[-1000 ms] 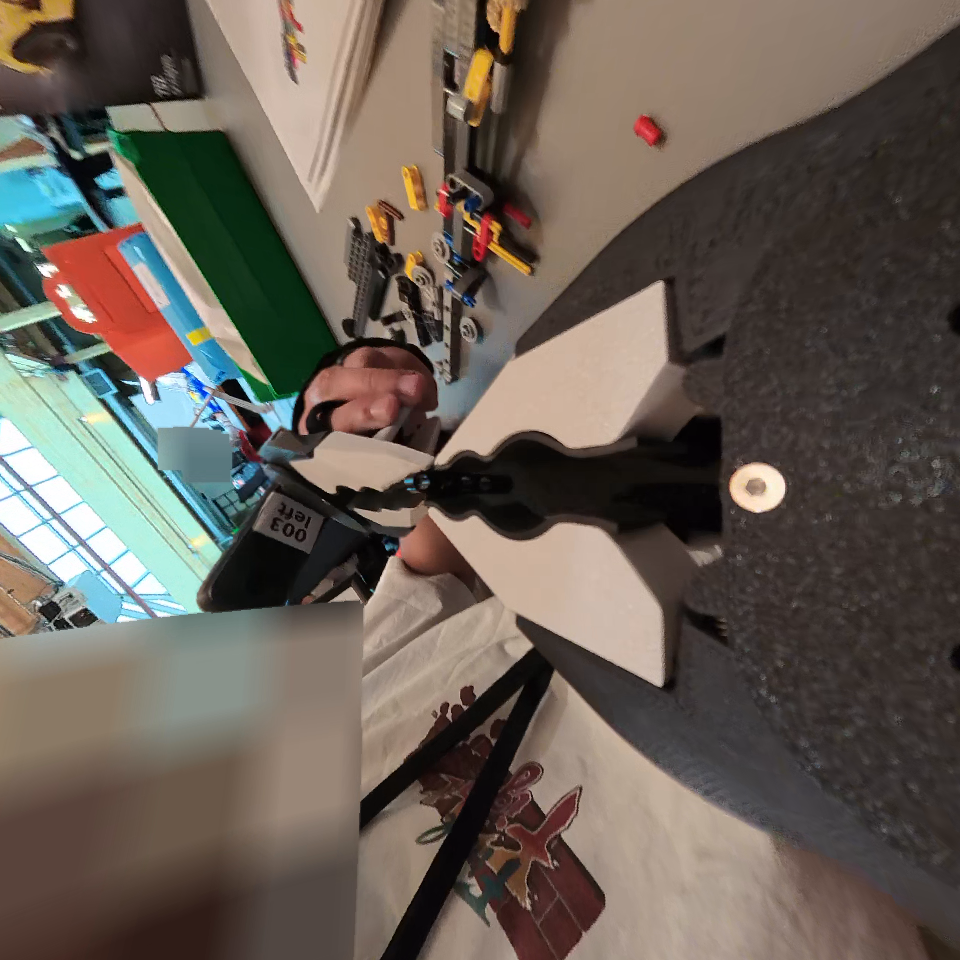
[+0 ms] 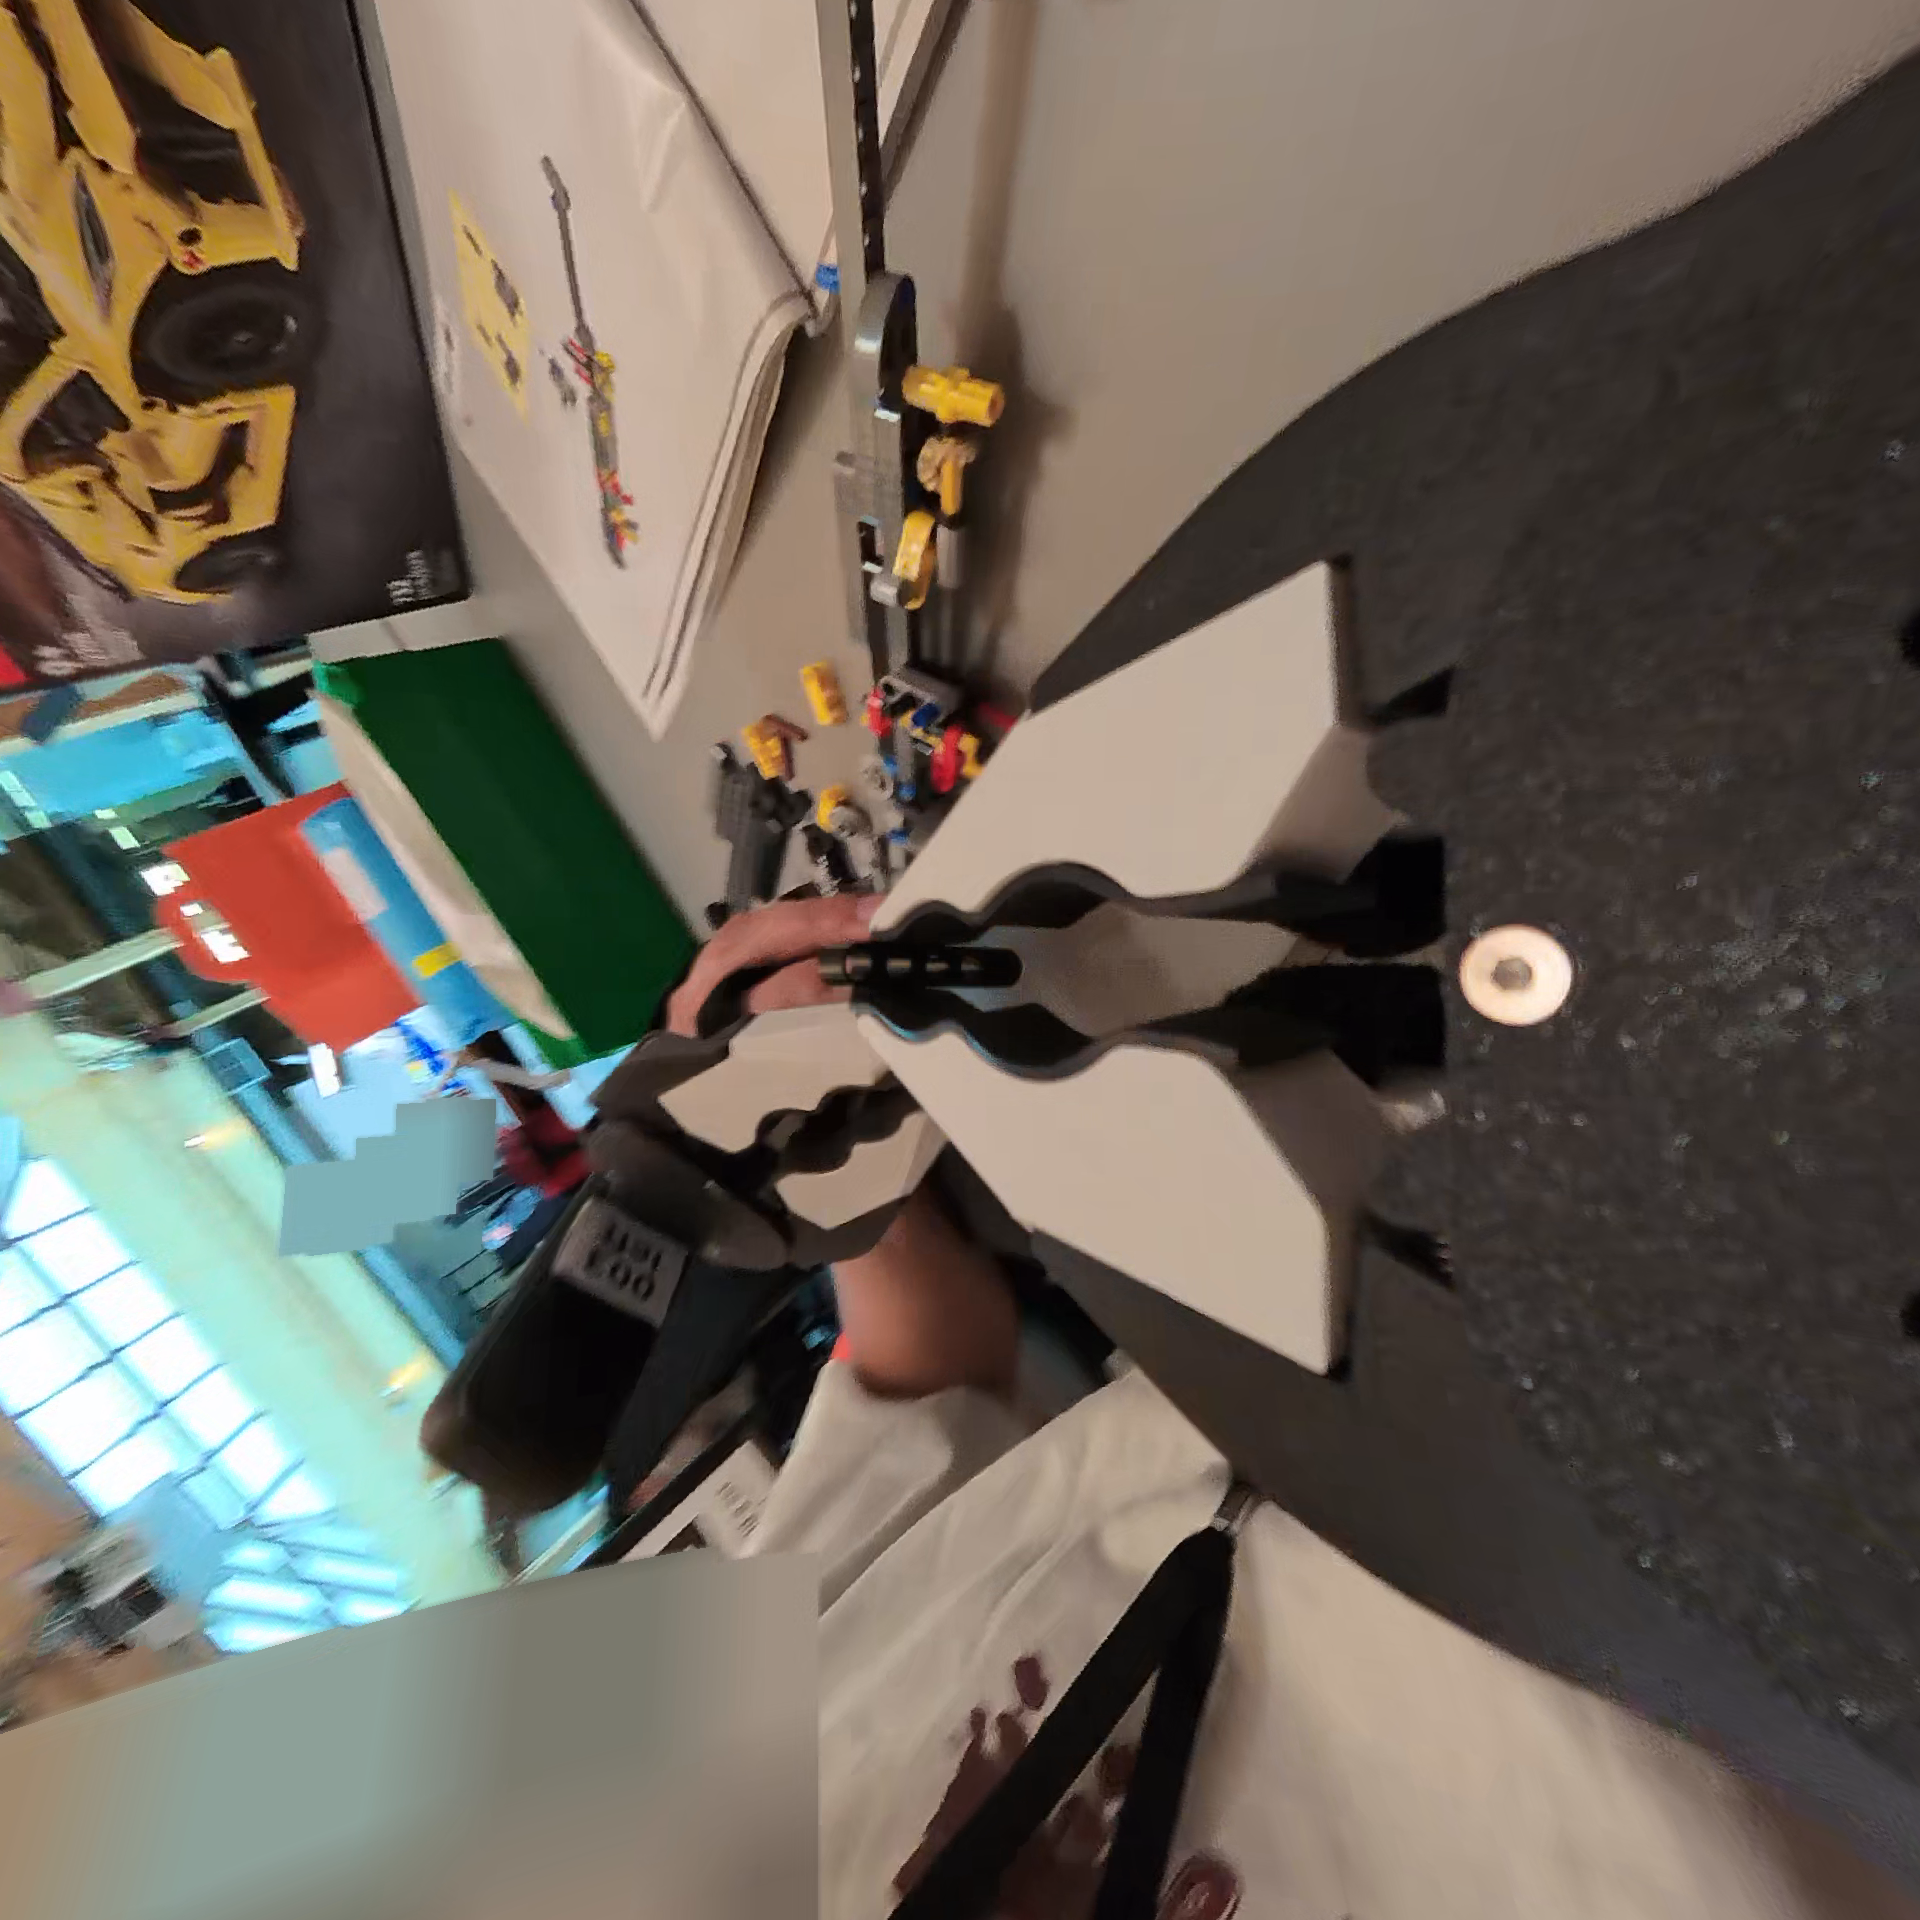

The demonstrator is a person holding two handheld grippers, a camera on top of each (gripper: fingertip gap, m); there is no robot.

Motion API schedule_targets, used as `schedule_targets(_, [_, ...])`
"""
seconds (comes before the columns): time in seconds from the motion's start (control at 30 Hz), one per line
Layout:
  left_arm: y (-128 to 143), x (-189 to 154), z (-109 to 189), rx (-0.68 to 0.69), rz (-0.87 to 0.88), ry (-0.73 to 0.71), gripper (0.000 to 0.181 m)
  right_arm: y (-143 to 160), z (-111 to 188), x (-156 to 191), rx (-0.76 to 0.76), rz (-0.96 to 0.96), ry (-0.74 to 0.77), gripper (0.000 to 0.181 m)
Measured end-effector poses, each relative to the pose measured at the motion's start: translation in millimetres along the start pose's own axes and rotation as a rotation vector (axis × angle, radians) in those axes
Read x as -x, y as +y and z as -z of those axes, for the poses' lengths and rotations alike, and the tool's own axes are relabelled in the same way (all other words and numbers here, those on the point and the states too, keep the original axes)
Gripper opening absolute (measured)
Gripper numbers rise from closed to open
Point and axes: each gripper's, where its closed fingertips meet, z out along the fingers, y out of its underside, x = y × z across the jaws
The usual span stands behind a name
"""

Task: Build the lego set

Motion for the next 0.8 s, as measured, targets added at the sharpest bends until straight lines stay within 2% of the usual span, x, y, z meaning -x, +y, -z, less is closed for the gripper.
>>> schedule_targets(0.1, [-25.6, -2.4, 9.3, -0.151, 0.149, 0.080, 0.002, -7.9, -2.7, 10.8, -0.056, -0.084, -0.085, 0.006])
schedule_targets(0.17, [-31.5, -2.4, 12.6, -0.189, 0.208, 0.111, 0.002, -12.7, -2.8, 15.4, -0.084, -0.097, -0.116, 0.006])
schedule_targets(0.3, [-20.9, -0.8, 7.2, -0.117, 0.161, 0.069, 0.002, -20.4, -5.2, 29.9, -0.127, -0.143, -0.213, 0.006])
schedule_targets(0.4, [-14.8, -3.1, 2.7, -0.076, 0.157, 0.069, 0.002, -17.7, -9.2, 29.4, -0.113, -0.138, -0.205, 0.006])
schedule_targets(0.57, [-14.6, 0.7, 3.0, -0.073, 0.164, 0.051, 0.002, -7.2, -16.5, 27.8, -0.057, -0.102, -0.174, 0.007])
schedule_targets(0.67, [-18.4, 2.2, 4.0, -0.091, 0.174, 0.043, 0.002, -9.9, -16.3, 28.7, -0.075, -0.071, -0.170, 0.007])
schedule_targets(0.8, [-22.1, 9.2, 6.4, -0.126, 0.273, 0.049, 0.002, -11.8, -15.2, 29.3, -0.091, -0.047, -0.166, 0.006])
